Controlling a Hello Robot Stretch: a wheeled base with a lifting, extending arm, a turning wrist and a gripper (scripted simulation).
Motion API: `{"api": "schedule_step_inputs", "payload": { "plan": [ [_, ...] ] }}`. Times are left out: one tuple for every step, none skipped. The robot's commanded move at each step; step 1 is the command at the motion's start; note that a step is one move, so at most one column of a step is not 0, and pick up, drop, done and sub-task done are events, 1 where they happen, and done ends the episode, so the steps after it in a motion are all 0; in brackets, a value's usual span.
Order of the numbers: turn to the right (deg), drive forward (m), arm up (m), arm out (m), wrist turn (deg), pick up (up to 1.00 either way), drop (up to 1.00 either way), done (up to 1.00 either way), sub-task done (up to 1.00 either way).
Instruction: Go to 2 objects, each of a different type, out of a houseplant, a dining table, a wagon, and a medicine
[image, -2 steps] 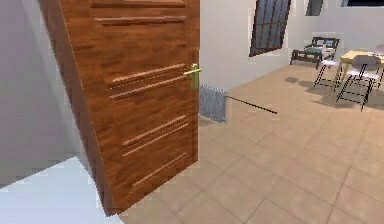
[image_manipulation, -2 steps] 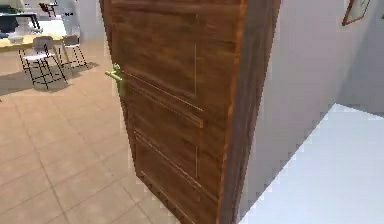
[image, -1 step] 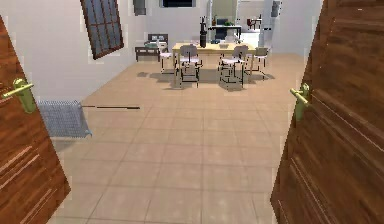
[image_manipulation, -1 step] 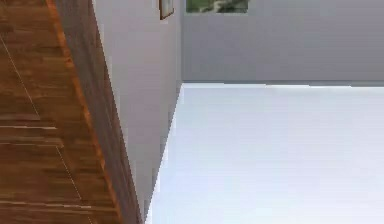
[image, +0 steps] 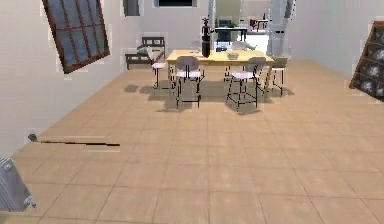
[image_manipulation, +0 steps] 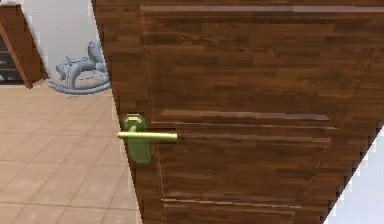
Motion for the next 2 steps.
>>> {"api": "schedule_step_inputs", "payload": {
  "plan": [
    [6.0, 0.00, 0.00, 0.00, 0.0, 0.00, 0.00, 0.00, 0.00],
    [0.0, 0.50, 0.00, 0.00, 0.0, 0.00, 0.00, 0.00, 0.00]
  ]
}}
